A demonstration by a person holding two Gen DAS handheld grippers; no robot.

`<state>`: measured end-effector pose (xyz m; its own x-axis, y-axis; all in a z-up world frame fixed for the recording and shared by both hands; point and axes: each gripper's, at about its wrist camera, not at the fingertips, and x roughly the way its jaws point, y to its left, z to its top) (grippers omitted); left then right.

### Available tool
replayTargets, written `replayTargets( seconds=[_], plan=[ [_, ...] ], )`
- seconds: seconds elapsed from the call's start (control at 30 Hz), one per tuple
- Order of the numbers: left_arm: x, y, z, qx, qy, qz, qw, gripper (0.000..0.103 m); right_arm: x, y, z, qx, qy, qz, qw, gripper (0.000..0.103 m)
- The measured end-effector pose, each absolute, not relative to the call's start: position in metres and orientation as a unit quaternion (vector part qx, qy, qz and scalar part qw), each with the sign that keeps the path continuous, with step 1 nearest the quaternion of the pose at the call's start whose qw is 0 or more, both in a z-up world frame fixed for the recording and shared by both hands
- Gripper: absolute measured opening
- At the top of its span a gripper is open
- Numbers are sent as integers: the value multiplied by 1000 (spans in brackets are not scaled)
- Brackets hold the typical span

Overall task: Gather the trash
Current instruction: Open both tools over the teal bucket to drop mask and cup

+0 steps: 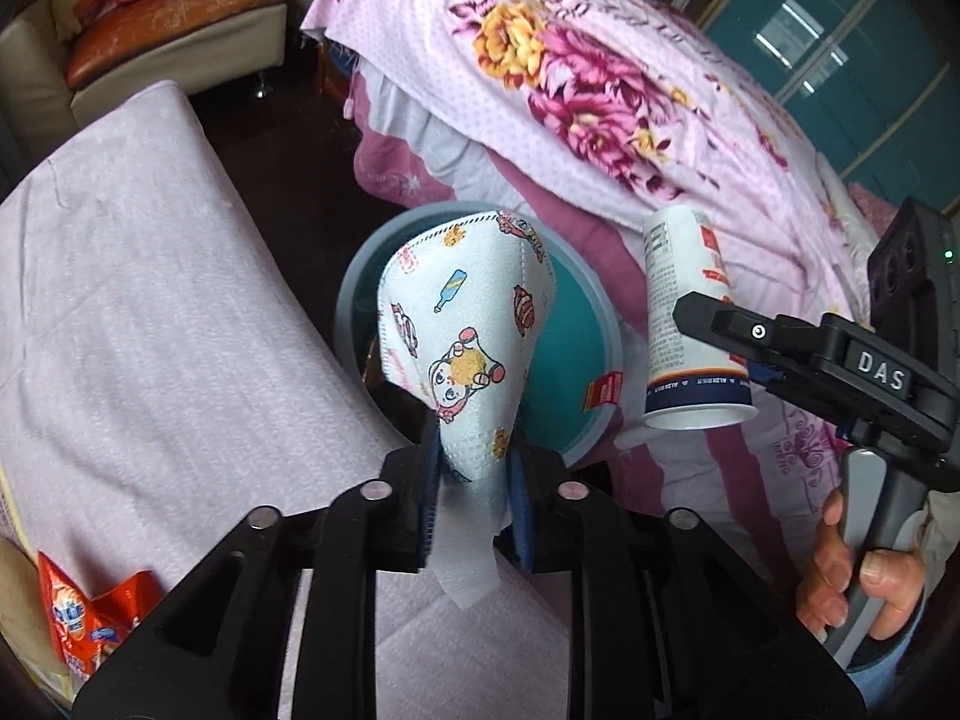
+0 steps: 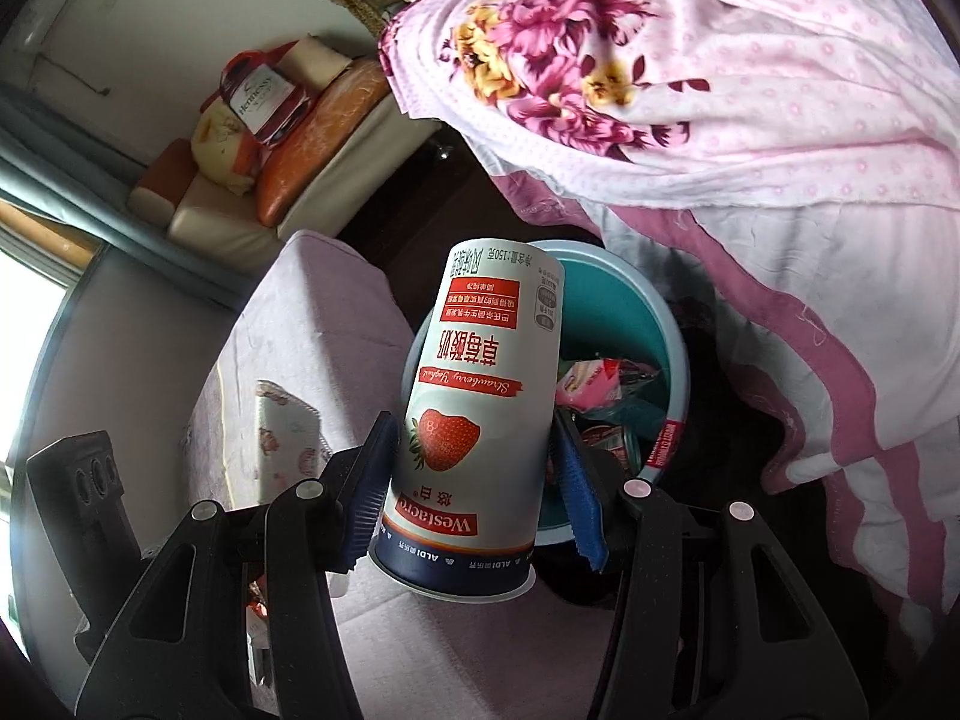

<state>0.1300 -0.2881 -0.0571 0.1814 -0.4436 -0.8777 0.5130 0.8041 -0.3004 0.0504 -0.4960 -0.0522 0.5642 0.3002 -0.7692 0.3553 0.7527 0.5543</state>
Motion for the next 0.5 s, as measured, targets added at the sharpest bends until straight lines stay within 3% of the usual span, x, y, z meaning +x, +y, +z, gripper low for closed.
replayTargets(
  seconds=[0.13, 0.2, 0.27, 0.4, 0.5],
  plan=[
    [134, -294, -63, 34, 562, -304, 769, 49, 53, -499, -56, 352, 468, -17, 810, 50],
    [137, -295, -65, 37, 562, -301, 769, 55, 53, -497, -55, 352, 469, -18, 810, 50],
    [138, -295, -66, 40, 562, -296, 771, 77, 54, -497, -56, 351, 469, -19, 810, 50],
    [137, -291, -65, 54, 558, -280, 779, 89, 55, -495, -57, 349, 472, -22, 810, 50],
    [134, -288, -66, 73, 556, -265, 785, 91, 57, -492, -57, 347, 475, -23, 808, 50]
  ],
)
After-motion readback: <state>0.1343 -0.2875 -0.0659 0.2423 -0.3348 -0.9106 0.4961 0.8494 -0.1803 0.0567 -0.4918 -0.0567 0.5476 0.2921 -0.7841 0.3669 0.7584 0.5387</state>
